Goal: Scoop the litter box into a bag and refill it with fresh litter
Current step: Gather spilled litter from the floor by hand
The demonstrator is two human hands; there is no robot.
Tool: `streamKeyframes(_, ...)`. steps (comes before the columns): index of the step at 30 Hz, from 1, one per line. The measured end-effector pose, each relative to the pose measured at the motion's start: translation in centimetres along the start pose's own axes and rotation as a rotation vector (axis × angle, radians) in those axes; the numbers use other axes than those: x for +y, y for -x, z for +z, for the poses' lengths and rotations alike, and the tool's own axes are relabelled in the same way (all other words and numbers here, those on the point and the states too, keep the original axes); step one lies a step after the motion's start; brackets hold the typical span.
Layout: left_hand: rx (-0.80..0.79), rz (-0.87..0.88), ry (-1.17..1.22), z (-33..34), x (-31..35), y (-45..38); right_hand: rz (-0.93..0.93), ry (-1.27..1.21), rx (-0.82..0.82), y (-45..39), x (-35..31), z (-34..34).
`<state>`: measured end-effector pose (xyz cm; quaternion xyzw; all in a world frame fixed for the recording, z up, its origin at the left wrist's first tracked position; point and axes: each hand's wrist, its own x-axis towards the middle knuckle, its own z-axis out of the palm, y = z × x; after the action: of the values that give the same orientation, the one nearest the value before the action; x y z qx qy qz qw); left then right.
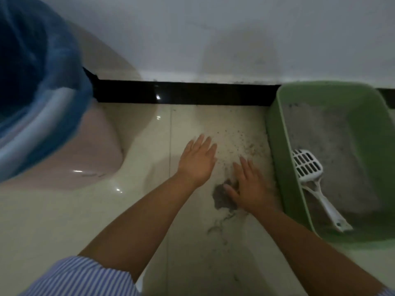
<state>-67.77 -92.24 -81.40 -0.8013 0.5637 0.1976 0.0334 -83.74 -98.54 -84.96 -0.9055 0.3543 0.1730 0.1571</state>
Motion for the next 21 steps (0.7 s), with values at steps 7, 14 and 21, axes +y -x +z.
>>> streamKeyframes(7,-0.070,-0.089,0.015,7.4,-3.3,-0.4,0.080,0.001,0.054,1.1,-0.1,6.4)
streamKeyframes(14,0.141,-0.032,-0.021,9.6,-4.6,-0.8,0.075,-0.011,0.191,-4.9,-1.2,5.6)
streamKeyframes(21,0.199,-0.024,-0.027,10.2,-5.2,-1.5,0.070,-0.250,0.318,-11.4,3.1,-0.7)
